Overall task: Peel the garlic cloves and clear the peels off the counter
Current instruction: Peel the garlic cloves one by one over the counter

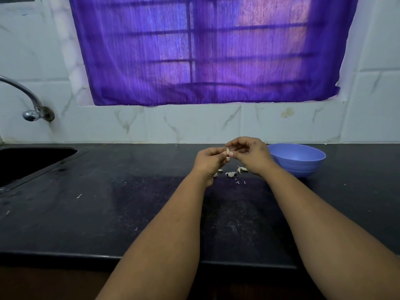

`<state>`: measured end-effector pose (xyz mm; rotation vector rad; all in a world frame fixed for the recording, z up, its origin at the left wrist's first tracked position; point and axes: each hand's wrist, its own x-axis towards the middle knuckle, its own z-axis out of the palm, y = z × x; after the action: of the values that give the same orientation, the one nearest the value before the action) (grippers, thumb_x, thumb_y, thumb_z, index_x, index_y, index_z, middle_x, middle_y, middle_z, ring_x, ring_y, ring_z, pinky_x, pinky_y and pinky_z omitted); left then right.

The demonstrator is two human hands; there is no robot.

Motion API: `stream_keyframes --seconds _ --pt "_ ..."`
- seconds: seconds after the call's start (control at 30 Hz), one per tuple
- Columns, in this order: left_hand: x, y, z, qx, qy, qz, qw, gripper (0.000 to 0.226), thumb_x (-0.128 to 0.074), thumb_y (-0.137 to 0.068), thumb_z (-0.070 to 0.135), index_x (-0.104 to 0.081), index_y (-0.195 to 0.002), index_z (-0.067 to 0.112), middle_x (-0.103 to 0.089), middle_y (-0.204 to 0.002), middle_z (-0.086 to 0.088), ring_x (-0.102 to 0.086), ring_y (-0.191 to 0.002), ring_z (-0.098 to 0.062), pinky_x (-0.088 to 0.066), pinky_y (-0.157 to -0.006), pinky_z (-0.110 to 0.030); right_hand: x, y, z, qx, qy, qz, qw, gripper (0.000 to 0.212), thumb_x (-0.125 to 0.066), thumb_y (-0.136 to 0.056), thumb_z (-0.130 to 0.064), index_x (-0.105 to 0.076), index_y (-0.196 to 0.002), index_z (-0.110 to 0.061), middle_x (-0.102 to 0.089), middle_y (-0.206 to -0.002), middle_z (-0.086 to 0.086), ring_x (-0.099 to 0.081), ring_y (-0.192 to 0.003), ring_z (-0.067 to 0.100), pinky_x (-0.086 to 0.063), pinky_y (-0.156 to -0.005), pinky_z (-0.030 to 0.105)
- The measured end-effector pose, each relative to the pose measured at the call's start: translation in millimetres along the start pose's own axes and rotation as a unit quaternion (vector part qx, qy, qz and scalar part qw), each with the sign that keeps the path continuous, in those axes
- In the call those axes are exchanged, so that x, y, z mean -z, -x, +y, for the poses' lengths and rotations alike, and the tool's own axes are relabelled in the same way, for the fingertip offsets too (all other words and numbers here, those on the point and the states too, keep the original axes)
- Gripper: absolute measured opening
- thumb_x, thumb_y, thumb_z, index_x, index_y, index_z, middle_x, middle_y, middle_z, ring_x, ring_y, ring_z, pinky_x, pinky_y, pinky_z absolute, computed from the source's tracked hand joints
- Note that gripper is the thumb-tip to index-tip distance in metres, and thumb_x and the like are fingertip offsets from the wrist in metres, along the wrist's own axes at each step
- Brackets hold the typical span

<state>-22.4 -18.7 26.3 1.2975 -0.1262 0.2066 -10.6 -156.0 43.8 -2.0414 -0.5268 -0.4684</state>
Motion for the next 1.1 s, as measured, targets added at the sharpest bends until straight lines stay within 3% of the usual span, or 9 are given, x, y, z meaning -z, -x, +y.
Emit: stream_keyframes --seconds 0.07,0.23,0.43,0.6,0.7,0.8,0.87,1.0,1.1 --pt "-0.7 0.5 0.7 0.01 -0.007 -0.006 1.0 0.017 -0.056 -0.092 -0.004 -0.064 -0.081 0.005 -0.064 -0.074 -0.005 -0.056 -0.064 -0.011 -0.051 -0.063 -0.015 -0.7 0.0 0.6 0.002 0.006 0.003 1.0 0.016 -0.076 -0.08 -0.011 -0.073 -0.094 -0.018 -0.073 -0.087 -0.002 -0.068 -0.083 0.015 -0.055 -0.079 0.022" --pt "0.6 0.6 0.8 0.015 -0.057 -0.004 0.998 0.019 -0.059 -0.092 0.005 -0.065 -0.076 0.012 -0.064 -0.067 0.002 -0.052 -0.059 -0.008 -0.038 -0.055 -0.019 1.0 1.1 -1.9 -0.009 -0.004 0.031 0.999 0.015 -0.082 -0.074 -0.015 -0.071 -0.083 -0.017 -0.07 -0.075 -0.004 -0.062 -0.065 0.001 -0.048 -0.063 0.006" --pt "2.0 4.6 2.9 0.009 -0.083 -0.008 0.996 0.014 -0.06 -0.094 0.016 -0.063 -0.08 0.014 -0.065 -0.072 0.003 -0.051 -0.059 -0.008 -0.037 -0.049 -0.017 1.8 1.5 -2.5 -0.015 0.003 0.043 0.999 0.015 -0.084 -0.071 -0.017 -0.07 -0.077 -0.018 -0.072 -0.075 -0.003 -0.066 -0.07 0.005 -0.051 -0.067 0.013" --pt "4.3 3.0 4.2 0.006 -0.1 -0.012 0.995 0.018 -0.061 -0.093 0.026 -0.065 -0.079 0.016 -0.064 -0.078 0.003 -0.048 -0.056 -0.005 -0.037 -0.052 -0.019 3.8 1.0 -3.7 0.004 -0.013 0.052 0.999 0.015 -0.085 -0.07 -0.015 -0.07 -0.072 -0.012 -0.069 -0.07 -0.008 -0.061 -0.059 -0.006 -0.047 -0.06 0.007" --pt "3.1 3.8 4.6 0.005 -0.1 -0.003 0.995 0.019 -0.058 -0.095 0.024 -0.063 -0.079 0.016 -0.064 -0.078 0.004 -0.047 -0.058 -0.006 -0.037 -0.051 -0.019 3.0 1.0 -3.3 -0.005 0.017 0.049 0.999 0.021 -0.086 -0.069 -0.024 -0.068 -0.074 -0.014 -0.068 -0.072 -0.009 -0.06 -0.059 -0.005 -0.043 -0.055 0.004" --pt "2.9 4.0 4.5 0.005 -0.096 0.007 0.995 0.018 -0.057 -0.096 0.022 -0.061 -0.08 0.016 -0.064 -0.081 0.003 -0.046 -0.059 -0.007 -0.038 -0.05 -0.018 4.1 -0.6 -1.4 -0.008 0.021 0.063 0.998 0.026 -0.086 -0.069 -0.025 -0.06 -0.071 -0.017 -0.067 -0.078 -0.002 -0.059 -0.066 0.006 -0.044 -0.058 0.011" --pt "3.2 3.9 4.5 0.004 -0.103 0.01 0.995 0.014 -0.059 -0.095 0.021 -0.061 -0.082 0.017 -0.063 -0.084 0.002 -0.048 -0.061 -0.007 -0.039 -0.051 -0.018 5.6 -1.6 -1.2 -0.007 0.003 0.058 0.998 0.019 -0.082 -0.074 -0.018 -0.064 -0.079 -0.018 -0.068 -0.085 -0.002 -0.062 -0.074 0.011 -0.046 -0.06 0.011" --pt "2.9 3.7 2.9 0.0 -0.122 0.003 0.993 0.013 -0.058 -0.095 0.022 -0.062 -0.085 0.017 -0.064 -0.086 0.002 -0.049 -0.062 -0.007 -0.039 -0.051 -0.018 4.0 0.0 -0.7 0.007 0.018 0.022 1.0 0.012 -0.08 -0.077 -0.018 -0.073 -0.086 -0.017 -0.072 -0.084 -0.006 -0.068 -0.08 0.01 -0.054 -0.075 0.02" --pt "4.0 2.9 2.4 -0.004 -0.132 -0.002 0.991 0.014 -0.059 -0.095 0.022 -0.063 -0.083 0.017 -0.065 -0.09 0.0 -0.049 -0.063 -0.007 -0.039 -0.053 -0.019 3.4 -0.3 -0.1 -0.002 0.016 0.032 0.999 0.011 -0.081 -0.075 -0.019 -0.074 -0.083 -0.014 -0.073 -0.079 -0.004 -0.067 -0.074 0.007 -0.054 -0.073 0.02"
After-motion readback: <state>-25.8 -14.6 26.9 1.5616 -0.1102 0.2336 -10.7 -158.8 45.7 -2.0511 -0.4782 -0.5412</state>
